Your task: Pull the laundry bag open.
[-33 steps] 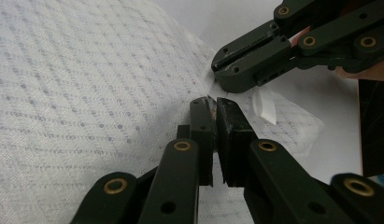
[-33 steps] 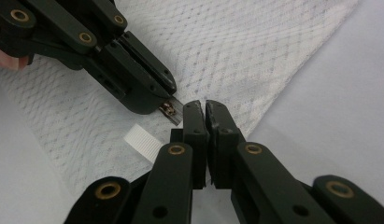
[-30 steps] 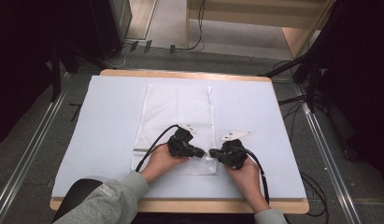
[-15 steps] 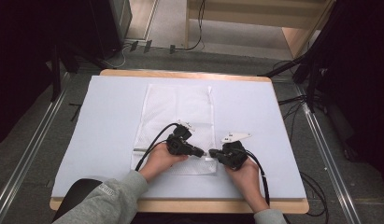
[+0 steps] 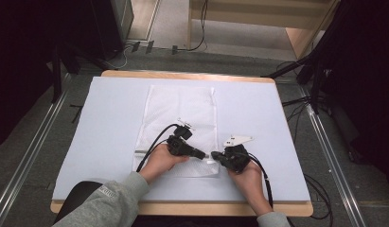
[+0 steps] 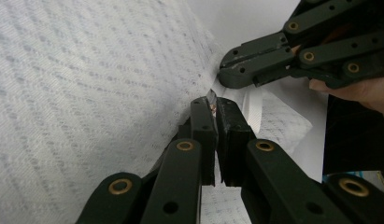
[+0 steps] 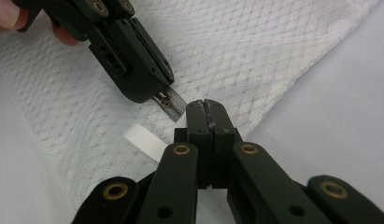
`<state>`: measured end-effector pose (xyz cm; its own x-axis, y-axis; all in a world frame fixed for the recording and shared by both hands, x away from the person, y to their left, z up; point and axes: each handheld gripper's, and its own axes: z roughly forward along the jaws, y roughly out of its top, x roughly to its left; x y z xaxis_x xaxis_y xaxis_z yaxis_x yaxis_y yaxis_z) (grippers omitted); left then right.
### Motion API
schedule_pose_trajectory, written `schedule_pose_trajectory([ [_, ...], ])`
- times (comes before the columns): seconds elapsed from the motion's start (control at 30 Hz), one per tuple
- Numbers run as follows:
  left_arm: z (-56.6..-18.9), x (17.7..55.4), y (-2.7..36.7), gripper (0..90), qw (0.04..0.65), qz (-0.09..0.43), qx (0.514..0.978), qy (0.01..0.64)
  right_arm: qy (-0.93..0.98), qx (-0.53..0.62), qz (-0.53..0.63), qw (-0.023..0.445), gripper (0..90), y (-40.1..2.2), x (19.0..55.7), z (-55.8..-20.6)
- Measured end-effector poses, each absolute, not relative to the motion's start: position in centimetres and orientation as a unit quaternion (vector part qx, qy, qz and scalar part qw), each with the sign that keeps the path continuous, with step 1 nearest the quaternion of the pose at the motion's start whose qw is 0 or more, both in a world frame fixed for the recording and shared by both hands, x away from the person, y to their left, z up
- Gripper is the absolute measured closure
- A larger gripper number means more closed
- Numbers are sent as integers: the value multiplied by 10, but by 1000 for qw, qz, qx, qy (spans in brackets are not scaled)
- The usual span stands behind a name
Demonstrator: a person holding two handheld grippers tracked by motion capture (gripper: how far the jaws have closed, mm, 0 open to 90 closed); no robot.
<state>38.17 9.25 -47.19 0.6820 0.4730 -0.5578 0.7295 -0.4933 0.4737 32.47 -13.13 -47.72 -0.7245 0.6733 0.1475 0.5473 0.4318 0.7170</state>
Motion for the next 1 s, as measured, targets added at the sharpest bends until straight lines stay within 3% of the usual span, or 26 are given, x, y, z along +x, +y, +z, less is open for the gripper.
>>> schedule_pose_trajectory([
  [0.6, -466, 387, 112, 882, 343, -189, 848, 357, 839, 364, 397, 76, 900, -133, 325, -478],
  [1.0, -459, 380, 120, 882, 331, -167, 861, 347, 839, 366, 397, 68, 900, -134, 326, -478],
])
